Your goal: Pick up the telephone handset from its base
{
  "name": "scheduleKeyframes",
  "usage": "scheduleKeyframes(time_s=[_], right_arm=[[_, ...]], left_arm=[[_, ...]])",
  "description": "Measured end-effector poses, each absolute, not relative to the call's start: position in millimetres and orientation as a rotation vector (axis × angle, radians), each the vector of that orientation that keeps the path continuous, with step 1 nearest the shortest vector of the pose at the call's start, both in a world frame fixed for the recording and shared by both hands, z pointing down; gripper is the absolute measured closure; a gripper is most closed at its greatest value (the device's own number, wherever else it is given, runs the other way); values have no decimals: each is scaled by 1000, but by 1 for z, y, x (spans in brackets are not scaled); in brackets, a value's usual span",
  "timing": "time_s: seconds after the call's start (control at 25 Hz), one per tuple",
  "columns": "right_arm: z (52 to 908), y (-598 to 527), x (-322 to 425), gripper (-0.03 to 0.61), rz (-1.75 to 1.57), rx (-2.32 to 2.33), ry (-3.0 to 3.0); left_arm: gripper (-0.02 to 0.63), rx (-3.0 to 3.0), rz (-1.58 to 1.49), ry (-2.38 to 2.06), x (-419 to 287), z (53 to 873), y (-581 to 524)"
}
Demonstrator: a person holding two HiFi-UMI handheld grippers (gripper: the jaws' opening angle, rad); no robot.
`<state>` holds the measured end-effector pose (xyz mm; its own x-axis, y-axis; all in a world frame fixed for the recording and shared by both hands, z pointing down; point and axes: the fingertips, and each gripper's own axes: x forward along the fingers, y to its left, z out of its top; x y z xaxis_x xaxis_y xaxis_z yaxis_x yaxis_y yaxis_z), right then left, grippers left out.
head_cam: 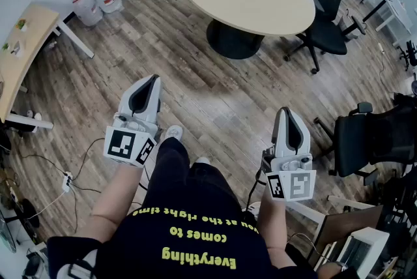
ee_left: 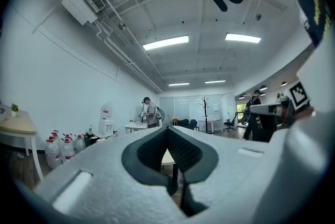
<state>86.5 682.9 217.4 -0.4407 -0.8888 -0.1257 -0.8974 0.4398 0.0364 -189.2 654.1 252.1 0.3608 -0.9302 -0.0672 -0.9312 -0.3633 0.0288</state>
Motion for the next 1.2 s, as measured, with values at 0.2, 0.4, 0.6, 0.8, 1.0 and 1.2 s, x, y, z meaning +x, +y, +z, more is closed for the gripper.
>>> scheduleKeyframes(time_s=[0.2,0.4,0.6,0.8,1.0,1.2], right_arm=[[219,678,88,568,146,-1610,2587],[222,672,91,568,120,-1601,2580],[228,657,103,552,78,-1688,2571],[234,643,111,436,20,-1705,2571],[239,618,100,382,-26,-1675,2597],[242,583,90,367,-36,-1681,2609]], left_arm=[[610,-2590,106,1760,-186,253,650],[610,-2608,82,1742,-180,257,646],[609,-2620,72,1757,-178,257,637],[503,-2681,49,1771,-172,262,624],[396,-2683,28,1778,-175,262,598],[350,-2667,5,1756,-183,263,558]])
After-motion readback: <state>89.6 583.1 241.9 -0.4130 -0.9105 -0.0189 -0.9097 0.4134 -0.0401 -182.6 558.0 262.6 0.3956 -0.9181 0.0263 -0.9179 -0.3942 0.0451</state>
